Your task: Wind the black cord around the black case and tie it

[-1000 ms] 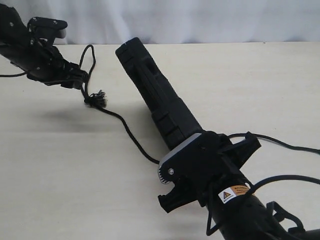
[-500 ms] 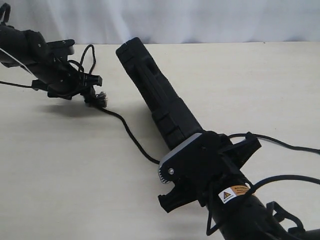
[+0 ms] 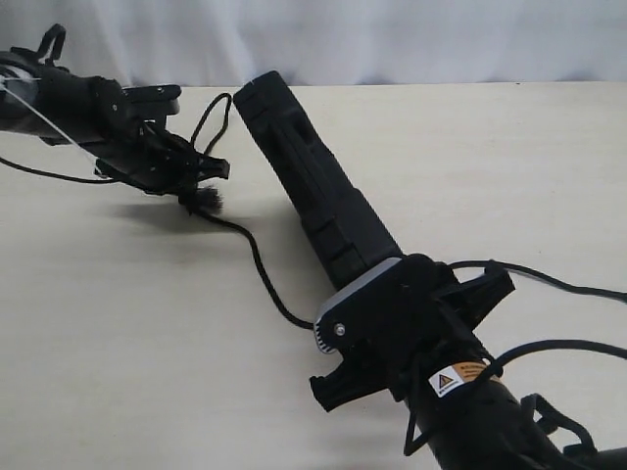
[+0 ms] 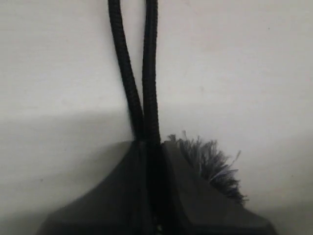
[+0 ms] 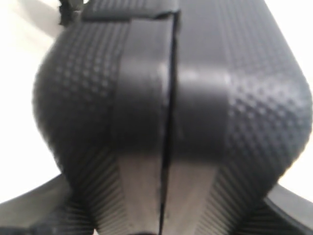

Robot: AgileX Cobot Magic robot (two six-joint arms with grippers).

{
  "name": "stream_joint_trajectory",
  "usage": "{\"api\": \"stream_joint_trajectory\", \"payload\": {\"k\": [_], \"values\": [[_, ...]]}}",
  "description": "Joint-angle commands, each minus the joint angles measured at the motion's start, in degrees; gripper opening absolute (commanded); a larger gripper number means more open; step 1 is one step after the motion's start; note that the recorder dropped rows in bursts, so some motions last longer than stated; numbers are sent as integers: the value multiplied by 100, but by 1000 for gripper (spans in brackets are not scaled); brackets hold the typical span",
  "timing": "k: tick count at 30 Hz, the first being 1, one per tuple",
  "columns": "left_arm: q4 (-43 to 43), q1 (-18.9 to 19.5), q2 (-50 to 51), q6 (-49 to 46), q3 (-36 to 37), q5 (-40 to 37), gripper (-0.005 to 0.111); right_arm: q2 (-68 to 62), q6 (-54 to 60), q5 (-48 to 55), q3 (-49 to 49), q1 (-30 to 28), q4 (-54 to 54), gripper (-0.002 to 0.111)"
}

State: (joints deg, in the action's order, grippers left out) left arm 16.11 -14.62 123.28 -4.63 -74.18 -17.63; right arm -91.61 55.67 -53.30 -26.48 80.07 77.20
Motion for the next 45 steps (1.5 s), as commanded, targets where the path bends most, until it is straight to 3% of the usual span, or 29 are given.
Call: {"api": "stream_joint_trajectory", "payload": {"k": [1, 2, 6, 7, 9, 17, 29, 35, 45], "values": [[-212, -1, -373, -30, 800, 754, 0, -51, -633, 219, 61, -27, 289, 4], [-212, -13, -697, -251, 1339, 1327, 0, -51, -704, 133, 61, -27, 289, 4], [-432, -151, -1456, -356, 2458, 2324, 0, -51, -704, 66, 61, -27, 289, 4], [-607, -284, -1794, -356, 3050, 2997, 0, -51, -704, 88, 61, -27, 289, 4], [-646, -465, -2144, -344, 3572, 3637, 0, -51, -704, 112, 61, -27, 289, 4], [-1144, -1017, -2916, -232, 4918, 5334, 0, -51, -799, 114, 192, -27, 289, 4], [-2093, -1071, -2927, 362, 6411, 8498, 0, -51, -1238, 100, 330, -27, 286, 4], [-3207, -1071, -2927, 419, 6645, 8691, 0, -51, -1266, 100, 330, -27, 287, 4], [-3446, -1071, -3213, 904, 7114, 8760, 0, -51, -1280, 43, 330, -27, 165, 4]]}}
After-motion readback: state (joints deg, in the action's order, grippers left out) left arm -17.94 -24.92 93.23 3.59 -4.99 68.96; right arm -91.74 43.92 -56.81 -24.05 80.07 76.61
